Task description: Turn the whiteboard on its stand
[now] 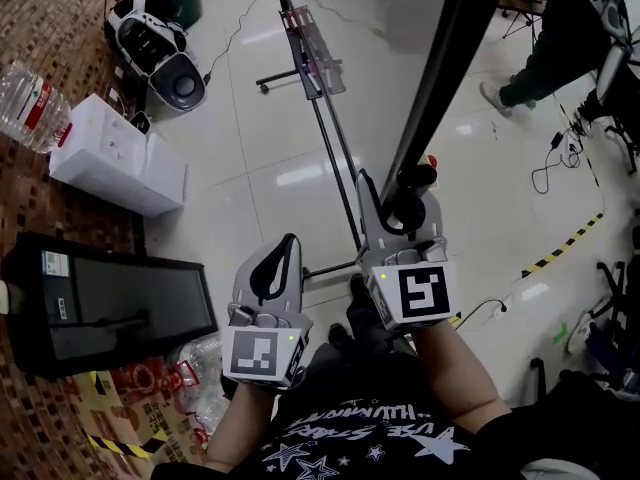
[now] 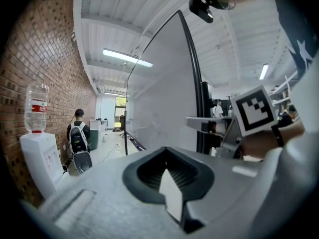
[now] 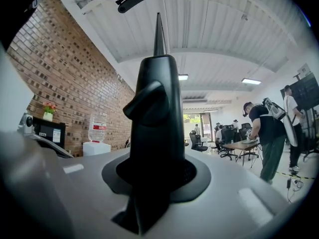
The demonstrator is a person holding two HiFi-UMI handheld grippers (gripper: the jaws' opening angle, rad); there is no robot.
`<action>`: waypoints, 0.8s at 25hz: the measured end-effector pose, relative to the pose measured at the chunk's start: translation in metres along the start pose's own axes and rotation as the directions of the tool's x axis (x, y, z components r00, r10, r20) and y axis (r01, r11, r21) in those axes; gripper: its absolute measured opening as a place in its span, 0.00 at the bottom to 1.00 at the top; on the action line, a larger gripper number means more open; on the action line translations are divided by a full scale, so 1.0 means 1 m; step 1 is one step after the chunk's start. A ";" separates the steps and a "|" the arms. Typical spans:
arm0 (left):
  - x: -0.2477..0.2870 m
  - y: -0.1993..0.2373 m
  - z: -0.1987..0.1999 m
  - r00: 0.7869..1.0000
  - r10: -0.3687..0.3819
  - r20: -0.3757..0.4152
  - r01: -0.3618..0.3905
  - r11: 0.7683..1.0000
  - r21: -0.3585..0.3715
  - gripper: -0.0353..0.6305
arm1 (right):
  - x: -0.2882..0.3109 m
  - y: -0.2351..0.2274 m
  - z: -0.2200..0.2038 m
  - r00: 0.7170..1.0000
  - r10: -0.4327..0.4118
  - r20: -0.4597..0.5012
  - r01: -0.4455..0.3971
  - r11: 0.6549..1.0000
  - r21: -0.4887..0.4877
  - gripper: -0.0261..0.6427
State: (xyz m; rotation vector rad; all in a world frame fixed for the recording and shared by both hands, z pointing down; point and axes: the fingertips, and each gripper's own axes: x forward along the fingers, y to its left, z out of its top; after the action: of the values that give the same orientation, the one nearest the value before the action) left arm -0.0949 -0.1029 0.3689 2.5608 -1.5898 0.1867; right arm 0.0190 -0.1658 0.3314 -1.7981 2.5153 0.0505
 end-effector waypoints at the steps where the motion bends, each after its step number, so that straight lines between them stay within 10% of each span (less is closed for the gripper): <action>1: -0.003 -0.005 -0.001 1.000 -0.012 -0.003 0.012 1.000 0.000 0.06 | -0.008 0.000 0.001 1.000 0.001 0.001 -0.001 1.000 -0.002 0.23; 20: -0.036 -0.108 0.013 0.997 0.028 0.065 -0.030 0.999 0.023 0.06 | -0.117 0.000 0.011 1.000 0.009 0.001 -0.009 1.000 0.010 0.23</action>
State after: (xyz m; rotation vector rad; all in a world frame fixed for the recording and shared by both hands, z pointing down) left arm -0.0133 -0.0253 0.3455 2.5882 -1.6578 0.1269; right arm 0.0574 -0.0546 0.3275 -1.7829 2.5182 0.0398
